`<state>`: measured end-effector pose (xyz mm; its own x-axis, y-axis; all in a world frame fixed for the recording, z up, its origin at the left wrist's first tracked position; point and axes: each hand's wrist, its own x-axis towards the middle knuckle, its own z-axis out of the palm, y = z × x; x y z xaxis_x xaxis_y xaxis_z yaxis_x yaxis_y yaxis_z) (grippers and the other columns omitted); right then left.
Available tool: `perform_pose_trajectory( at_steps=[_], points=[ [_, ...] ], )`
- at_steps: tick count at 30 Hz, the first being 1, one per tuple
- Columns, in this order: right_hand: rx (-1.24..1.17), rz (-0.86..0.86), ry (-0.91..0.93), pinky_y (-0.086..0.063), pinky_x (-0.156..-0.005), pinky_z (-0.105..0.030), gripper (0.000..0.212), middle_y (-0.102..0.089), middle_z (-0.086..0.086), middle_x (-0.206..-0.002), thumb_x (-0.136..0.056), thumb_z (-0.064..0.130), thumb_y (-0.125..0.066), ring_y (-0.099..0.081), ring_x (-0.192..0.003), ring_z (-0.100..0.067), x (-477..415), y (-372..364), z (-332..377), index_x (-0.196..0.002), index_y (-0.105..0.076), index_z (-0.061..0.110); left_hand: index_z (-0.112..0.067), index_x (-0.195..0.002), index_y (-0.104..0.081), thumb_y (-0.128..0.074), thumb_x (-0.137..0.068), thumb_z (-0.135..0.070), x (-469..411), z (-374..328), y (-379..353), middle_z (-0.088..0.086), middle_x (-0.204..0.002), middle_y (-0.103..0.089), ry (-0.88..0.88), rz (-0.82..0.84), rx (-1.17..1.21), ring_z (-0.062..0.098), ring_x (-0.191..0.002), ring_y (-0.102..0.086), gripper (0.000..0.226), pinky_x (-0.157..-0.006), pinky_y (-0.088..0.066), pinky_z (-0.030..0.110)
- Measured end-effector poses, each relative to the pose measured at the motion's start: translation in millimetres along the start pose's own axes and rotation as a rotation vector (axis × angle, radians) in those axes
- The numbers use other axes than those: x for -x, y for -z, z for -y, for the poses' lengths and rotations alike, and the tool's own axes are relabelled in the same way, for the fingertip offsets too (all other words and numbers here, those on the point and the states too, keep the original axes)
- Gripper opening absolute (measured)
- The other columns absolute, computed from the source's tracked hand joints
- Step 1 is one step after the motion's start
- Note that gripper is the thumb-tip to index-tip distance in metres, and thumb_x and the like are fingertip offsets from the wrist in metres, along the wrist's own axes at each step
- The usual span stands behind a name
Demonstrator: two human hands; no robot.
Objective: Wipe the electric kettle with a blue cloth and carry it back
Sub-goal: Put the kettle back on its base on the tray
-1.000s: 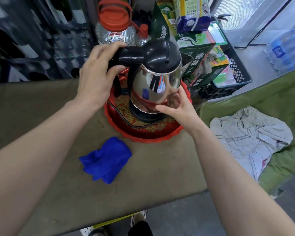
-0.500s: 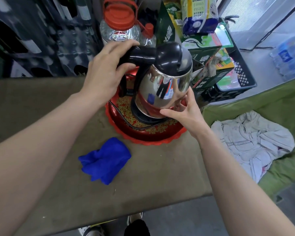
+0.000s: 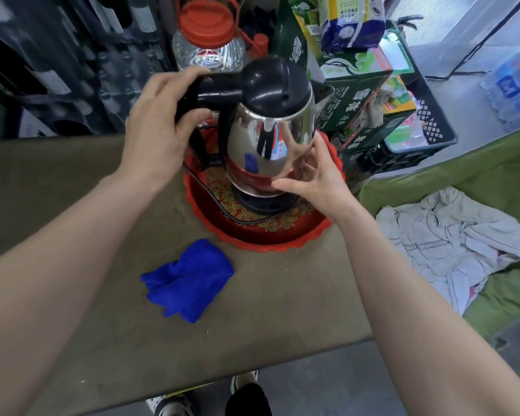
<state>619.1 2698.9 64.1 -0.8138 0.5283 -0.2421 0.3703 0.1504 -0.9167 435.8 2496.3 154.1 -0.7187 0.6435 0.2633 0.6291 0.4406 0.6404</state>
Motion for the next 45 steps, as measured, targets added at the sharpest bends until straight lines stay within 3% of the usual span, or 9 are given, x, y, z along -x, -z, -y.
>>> perform_pose_trajectory(
  at_steps=[7, 15, 24, 27, 30, 33, 36, 38, 45],
  points=[
    [-0.068, -0.004, -0.069, -0.046, -0.117, -0.042, 0.129, -0.053, -0.009, -0.151, -0.060, 0.039, -0.101, -0.055, -0.139, -0.020, -10, 22, -13, -0.160, -0.021, 0.033, -0.037, -0.143, -0.046, -0.054, -0.097, -0.028, -27, -17, -15, 0.000, -0.137, -0.052, -0.017, 0.005, -0.040, 0.017, -0.128, -0.047, 0.047, -0.107, -0.037, 0.036],
    [-0.051, -0.052, -0.048, -0.049, -0.113, -0.049, 0.133, -0.046, -0.007, -0.157, -0.056, 0.046, -0.102, -0.051, -0.142, -0.028, 4, 20, -17, -0.159, -0.019, 0.037, -0.039, -0.141, -0.047, -0.055, -0.097, -0.031, -18, -19, -15, -0.009, -0.136, -0.053, -0.035, 0.039, 0.004, 0.008, -0.125, -0.048, 0.045, -0.101, -0.036, 0.026],
    [-0.113, -0.067, -0.067, -0.045, -0.117, -0.047, 0.123, -0.046, 0.003, -0.155, -0.072, 0.011, -0.094, -0.050, -0.143, -0.026, 42, 17, -25, -0.160, -0.014, 0.043, -0.038, -0.141, -0.048, -0.058, -0.096, -0.031, 14, -30, -19, -0.008, -0.133, -0.052, -0.044, 0.040, 0.047, -0.004, -0.115, -0.041, 0.047, -0.096, -0.032, 0.013],
    [-0.094, -0.026, -0.071, -0.051, -0.111, -0.036, 0.121, -0.047, 0.001, -0.155, -0.077, 0.001, -0.086, -0.056, -0.135, -0.017, 38, 15, -18, -0.161, -0.010, 0.044, -0.040, -0.142, -0.046, -0.059, -0.095, -0.028, 19, -22, -13, -0.004, -0.131, -0.054, -0.024, 0.048, 0.037, 0.013, -0.116, -0.052, 0.050, -0.099, -0.043, 0.032],
    [-0.175, -0.027, -0.141, -0.051, -0.094, -0.030, 0.089, -0.061, -0.001, -0.136, -0.078, -0.008, -0.058, -0.062, -0.119, -0.015, 31, 9, -8, -0.156, -0.032, 0.027, -0.042, -0.141, -0.046, -0.058, -0.096, -0.031, 21, -15, -7, -0.003, -0.129, -0.057, 0.021, 0.016, 0.016, 0.018, -0.115, -0.055, 0.048, -0.099, -0.044, 0.041],
    [-0.361, -0.045, -0.235, -0.045, -0.091, -0.032, 0.061, -0.057, -0.008, -0.109, -0.072, 0.005, -0.043, -0.058, -0.091, -0.016, 24, 8, 10, -0.134, -0.047, 0.002, -0.046, -0.139, -0.045, -0.059, -0.095, -0.033, 19, -13, 1, -0.006, -0.131, -0.058, 0.061, -0.029, 0.031, 0.015, -0.119, -0.052, 0.048, -0.102, -0.041, 0.040],
    [-0.684, -0.131, -0.364, -0.053, -0.105, -0.042, 0.047, -0.066, -0.019, -0.136, -0.100, 0.033, -0.050, -0.069, -0.119, -0.032, 13, 14, 22, -0.142, -0.053, 0.012, -0.049, -0.137, -0.045, -0.059, -0.094, -0.033, 12, -13, 9, -0.009, -0.129, -0.058, 0.084, -0.067, 0.058, 0.011, -0.115, -0.052, 0.048, -0.103, -0.041, 0.038],
    [-0.818, -0.152, -0.448, -0.054, -0.105, -0.045, 0.060, -0.066, -0.022, -0.137, -0.102, 0.057, -0.048, -0.068, -0.122, -0.034, 9, 14, 29, -0.146, -0.050, 0.016, -0.052, -0.136, -0.044, -0.058, -0.094, -0.035, 5, -10, 16, -0.013, -0.126, -0.059, 0.094, -0.076, 0.118, 0.013, -0.114, -0.055, 0.048, -0.101, -0.046, 0.045],
    [-0.947, -0.112, -0.438, -0.062, -0.092, -0.043, 0.063, -0.068, -0.012, -0.138, -0.104, 0.055, -0.046, -0.071, -0.119, -0.030, 4, -5, 44, -0.149, -0.051, 0.011, -0.056, -0.134, -0.044, -0.058, -0.092, -0.033, -6, 0, 30, -0.019, -0.122, -0.056, 0.060, -0.055, 0.203, 0.018, -0.120, -0.057, 0.050, -0.092, -0.052, 0.054]
  ],
)
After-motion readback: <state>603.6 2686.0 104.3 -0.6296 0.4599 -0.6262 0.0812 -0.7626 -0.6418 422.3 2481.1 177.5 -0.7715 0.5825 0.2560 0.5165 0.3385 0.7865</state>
